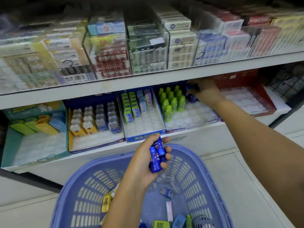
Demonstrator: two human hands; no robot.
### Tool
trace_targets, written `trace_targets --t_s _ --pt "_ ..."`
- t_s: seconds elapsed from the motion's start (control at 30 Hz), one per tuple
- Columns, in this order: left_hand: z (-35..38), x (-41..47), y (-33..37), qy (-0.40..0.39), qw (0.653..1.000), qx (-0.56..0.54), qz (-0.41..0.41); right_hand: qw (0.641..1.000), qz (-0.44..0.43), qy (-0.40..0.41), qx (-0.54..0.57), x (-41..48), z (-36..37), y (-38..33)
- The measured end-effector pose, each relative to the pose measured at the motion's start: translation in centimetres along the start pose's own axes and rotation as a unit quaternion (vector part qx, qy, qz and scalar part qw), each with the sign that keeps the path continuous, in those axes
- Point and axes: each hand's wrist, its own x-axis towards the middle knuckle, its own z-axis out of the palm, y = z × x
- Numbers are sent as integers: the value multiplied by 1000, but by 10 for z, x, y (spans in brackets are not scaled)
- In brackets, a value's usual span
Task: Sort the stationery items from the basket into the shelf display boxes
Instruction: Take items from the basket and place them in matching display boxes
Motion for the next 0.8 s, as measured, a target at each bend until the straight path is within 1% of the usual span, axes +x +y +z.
trace_targets --t_s 0.1,0.2,0.3,0.4,0.5,0.57,0.63,0.7,0.8 --pt "3 5 -3 7 1000 -2 -6 1000 0 -20 -22 5 -1 -1" --pt "4 8 -5 11 1000 2 1 1000 3 -24 -6 8 -3 -4" --pt "4 9 -7 2 1000 23 9 1000 3 -25 4 10 -2 -3" --pt "4 10 -9 -10 999 52 13 999 24 -37 27 16 -1 -1" --pt "2 9 -10 -32 998 55 12 998 32 -36 39 18 2 1" --pt "-1 10 -9 -39 998 50 15 998 21 -55 4 22 6 4" --pt "-2 12 -9 -39 998 56 13 996 28 -84 -18 28 6 3" --pt "0 13 -9 -31 998 60 6 994 40 -105 -17 33 6 2" --pt "6 12 -8 -14 998 65 13 989 31 -128 -63 36 5 -4"
